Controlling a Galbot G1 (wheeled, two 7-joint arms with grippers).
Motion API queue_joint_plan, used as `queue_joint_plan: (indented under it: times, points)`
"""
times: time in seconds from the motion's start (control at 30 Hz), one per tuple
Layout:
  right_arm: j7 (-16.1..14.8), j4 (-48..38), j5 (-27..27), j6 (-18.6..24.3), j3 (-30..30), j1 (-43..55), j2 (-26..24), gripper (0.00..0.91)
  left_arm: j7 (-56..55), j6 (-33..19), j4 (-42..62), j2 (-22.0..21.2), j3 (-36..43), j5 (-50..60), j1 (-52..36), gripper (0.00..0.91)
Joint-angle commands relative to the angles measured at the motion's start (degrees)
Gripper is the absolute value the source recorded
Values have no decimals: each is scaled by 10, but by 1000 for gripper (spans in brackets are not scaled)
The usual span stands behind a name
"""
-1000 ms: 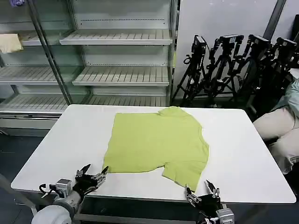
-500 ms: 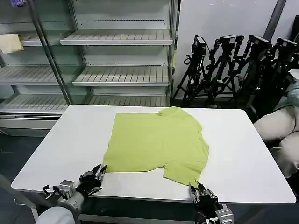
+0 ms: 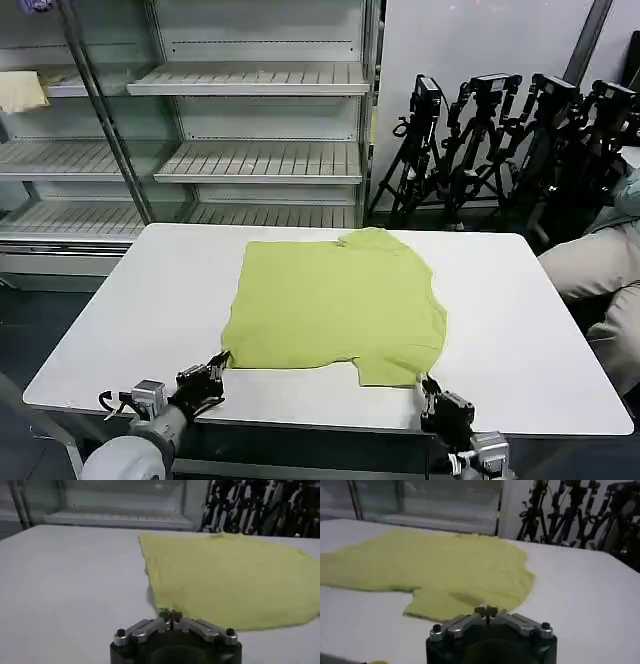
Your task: Fold and organize the clothes.
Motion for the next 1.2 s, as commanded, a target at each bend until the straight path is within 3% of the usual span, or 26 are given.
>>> queue_joint_plan:
  times: [0.03, 0.47, 0.87, 1.2]
  points:
    - [5, -47, 20, 0, -4, 111, -4, 0, -3, -3, 39, -2, 7, -21, -92, 20]
    - [-12, -180, 24, -11, -51, 267, -12, 0, -6, -5, 155, -25, 40, -48, -226, 20]
    - [-31, -263, -3, 9, -81, 336, 12, 0, 1, -7, 203, -16, 64, -43, -243, 20]
    - [-43, -282, -6, 12, -80, 340, 10, 0, 7, -10, 218, -16, 64, -42, -255, 20]
